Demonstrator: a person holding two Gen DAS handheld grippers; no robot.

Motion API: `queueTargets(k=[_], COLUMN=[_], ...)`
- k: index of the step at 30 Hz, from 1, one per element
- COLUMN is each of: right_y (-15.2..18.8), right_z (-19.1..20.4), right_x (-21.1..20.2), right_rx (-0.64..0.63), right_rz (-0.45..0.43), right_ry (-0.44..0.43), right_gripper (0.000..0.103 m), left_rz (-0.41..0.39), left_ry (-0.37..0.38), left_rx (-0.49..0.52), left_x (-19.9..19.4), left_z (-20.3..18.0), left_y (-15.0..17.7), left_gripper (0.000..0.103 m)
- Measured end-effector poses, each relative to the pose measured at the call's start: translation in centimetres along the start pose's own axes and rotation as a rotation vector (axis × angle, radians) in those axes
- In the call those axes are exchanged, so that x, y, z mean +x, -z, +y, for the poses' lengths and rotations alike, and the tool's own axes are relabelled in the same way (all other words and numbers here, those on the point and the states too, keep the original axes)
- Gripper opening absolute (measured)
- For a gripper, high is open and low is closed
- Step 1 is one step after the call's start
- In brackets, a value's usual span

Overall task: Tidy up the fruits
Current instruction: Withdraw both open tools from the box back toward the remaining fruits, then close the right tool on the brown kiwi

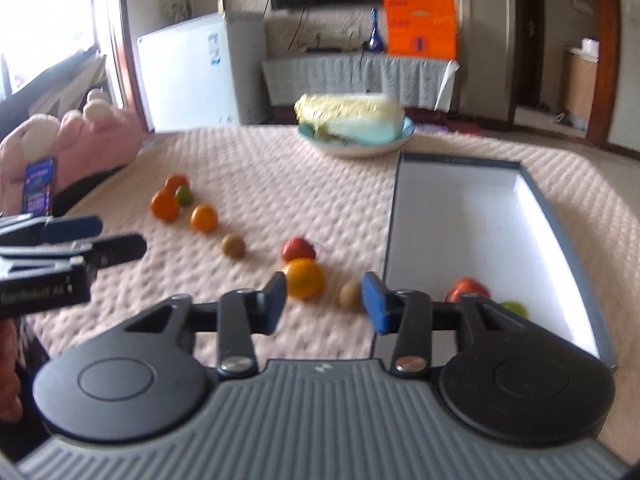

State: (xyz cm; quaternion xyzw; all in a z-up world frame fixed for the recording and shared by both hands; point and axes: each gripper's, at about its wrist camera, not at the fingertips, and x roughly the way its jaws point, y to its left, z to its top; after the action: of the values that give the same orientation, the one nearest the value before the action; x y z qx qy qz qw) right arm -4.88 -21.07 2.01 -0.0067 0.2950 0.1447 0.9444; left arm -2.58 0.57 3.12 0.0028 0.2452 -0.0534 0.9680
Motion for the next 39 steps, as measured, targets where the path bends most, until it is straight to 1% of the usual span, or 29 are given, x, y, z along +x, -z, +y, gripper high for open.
queueTargets(k=[4,7,9,12,14,18,21,28,34,38,39], right_y=[0.0,0.0,0.0,0.1,0.3,0.6,0.8,0.9,0.8,0.4,0.5], right_z=[-0.5,-1.0,-1.2,-0.3,0.6,1.6,2.1,4.1,4.9,4.8,4.6], right_x=[-0.7,-1.0,-1.0,-0.6,0.0,1.9,2.8,4.9,6.6,6.1,6.3], right_rx=[0.005,0.003,0.003,-0.026,-0.058,-0.079,-0.109,-0.272,-0.332,-0.298,-0.299], right_rz=[-0.014,-0.02,-0.022,-0.012,0.006,0.063,0.084,0.085,0.101,0.083,0.091], right_ry=[-0.006,0.011,-0.001,-0.035,-0.033,0.037,0.102,0.241,0.274,0.223,0.24], right_gripper=[0.042,0.042,0.042,0.042,0.04,0.04,0.039,0.039,0.04,0.04,0.04], left_rz=[0.003,0.006,0.01,0.01,0.012,0.015,0.012,0.018,0.028,0.026,0.027], left_ry=[0.006,0.011,0.018,0.034,0.045,0.061,0.071,0.066,0.056,0.058,0.059], left_rx=[-0.013,-0.017,-0.02,-0.014,-0.001,0.015,0.02,0.007,-0.007,-0.019,-0.022], left_x=[0.7,1.0,1.1,1.3,1.5,1.7,1.8,2.0,2.0,2.0,2.0], left_z=[0.0,-0.1,-0.3,-0.8,-1.4,-2.2,-2.6,-2.0,-1.1,-0.8,-0.8], left_y=[-0.2,-0.3,-0.2,-0.2,-0.2,0.0,0.0,0.0,0.1,0.0,0.0], left_gripper=[0.069,0.069,0.069,0.069,0.069,0.069,0.069,0.069,0.069,0.069,0.069])
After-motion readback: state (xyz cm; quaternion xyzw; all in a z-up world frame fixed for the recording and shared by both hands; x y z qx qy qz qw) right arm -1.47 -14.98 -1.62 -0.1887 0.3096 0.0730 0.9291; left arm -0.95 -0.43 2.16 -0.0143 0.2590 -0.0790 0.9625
